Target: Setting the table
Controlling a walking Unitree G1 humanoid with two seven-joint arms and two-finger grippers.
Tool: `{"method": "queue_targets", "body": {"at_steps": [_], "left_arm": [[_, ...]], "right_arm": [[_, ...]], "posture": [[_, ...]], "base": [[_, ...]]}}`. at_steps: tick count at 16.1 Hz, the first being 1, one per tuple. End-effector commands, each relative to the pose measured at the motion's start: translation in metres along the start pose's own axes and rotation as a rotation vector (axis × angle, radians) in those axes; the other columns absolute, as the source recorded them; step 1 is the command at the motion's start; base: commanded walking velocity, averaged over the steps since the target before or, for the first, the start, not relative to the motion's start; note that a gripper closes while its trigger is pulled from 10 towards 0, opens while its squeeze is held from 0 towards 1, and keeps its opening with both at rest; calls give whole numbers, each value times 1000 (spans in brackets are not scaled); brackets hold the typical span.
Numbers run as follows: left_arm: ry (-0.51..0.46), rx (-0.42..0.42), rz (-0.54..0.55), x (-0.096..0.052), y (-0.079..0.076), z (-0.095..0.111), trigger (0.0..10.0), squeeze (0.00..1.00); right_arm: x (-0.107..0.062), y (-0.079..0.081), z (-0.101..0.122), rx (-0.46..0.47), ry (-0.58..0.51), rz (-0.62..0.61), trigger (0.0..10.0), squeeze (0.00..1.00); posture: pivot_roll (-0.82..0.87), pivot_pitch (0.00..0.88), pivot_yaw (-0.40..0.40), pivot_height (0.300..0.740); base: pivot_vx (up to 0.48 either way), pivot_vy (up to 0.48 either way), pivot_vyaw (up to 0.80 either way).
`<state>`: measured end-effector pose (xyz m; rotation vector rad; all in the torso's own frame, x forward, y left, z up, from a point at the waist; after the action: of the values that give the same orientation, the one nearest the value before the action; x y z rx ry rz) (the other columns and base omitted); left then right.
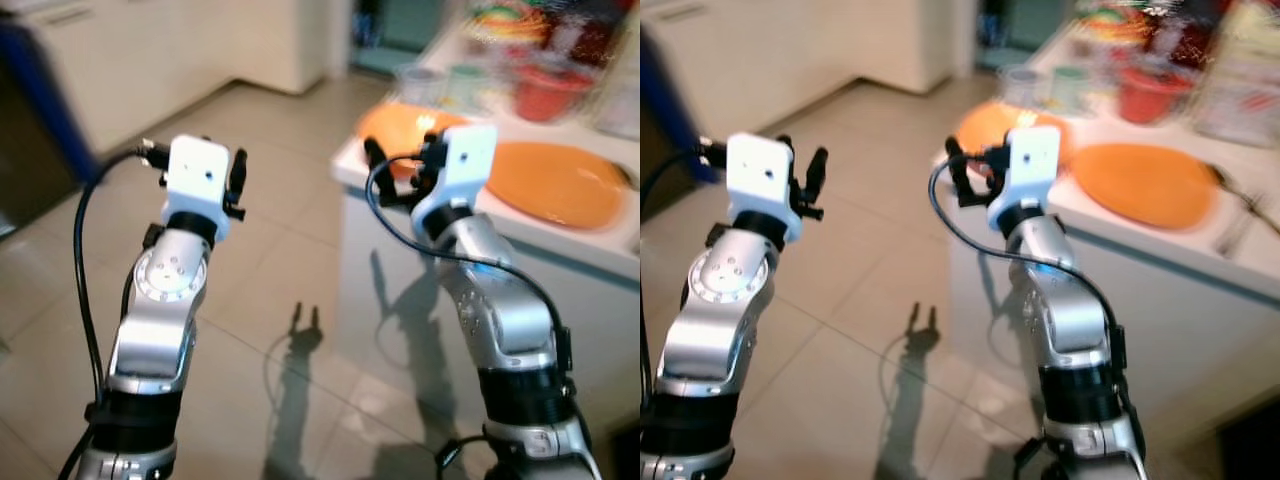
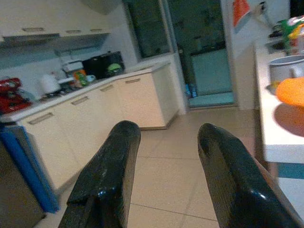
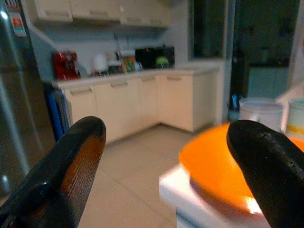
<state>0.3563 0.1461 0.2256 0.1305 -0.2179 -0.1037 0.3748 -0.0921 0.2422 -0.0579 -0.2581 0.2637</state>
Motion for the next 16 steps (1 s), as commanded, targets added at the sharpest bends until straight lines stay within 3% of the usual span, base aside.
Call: {"method": "queue_targets", "body": {"at_steps": [1, 7, 14, 16], "left_arm": [[-10, -3, -34, -1, -7, 4, 10000, 0], [-4, -3, -57, 0, -9, 3, 10000, 0], [-5, -10, -85, -1, -12, 3, 10000, 0], [-6, -24, -116, -4, -18, 3, 10000, 0]], "right_arm": [[2, -18, 17, 12, -33, -57, 10000, 0], [16, -44, 35, -9, 36, -132, 10000, 0], [15, -61, 35, -53, 129, -209, 10000, 0], [13, -73, 30, -87, 195, -265, 10000, 0]], "posture": [[35, 0, 8, 740], [31, 0, 7, 740], [22, 0, 10, 740], [18, 0, 9, 740]], "base": [[368, 0, 0], [366, 0, -133], [367, 0, -114], [317, 0, 0]]}}
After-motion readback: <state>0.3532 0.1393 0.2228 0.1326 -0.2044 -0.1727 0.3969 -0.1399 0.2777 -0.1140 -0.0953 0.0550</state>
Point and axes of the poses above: a point about 5 cm out from each wrist's last joint towards the gripper, its own x axis pointing out of the wrist towards the gripper, its own z axis along the axis of the wrist's last joint, y = z × x, the point moved 5 cm from there along x, pointing out of the wrist towards the gripper, and after that the axes turned 9 degrees about -x, right-handed, at the moved point
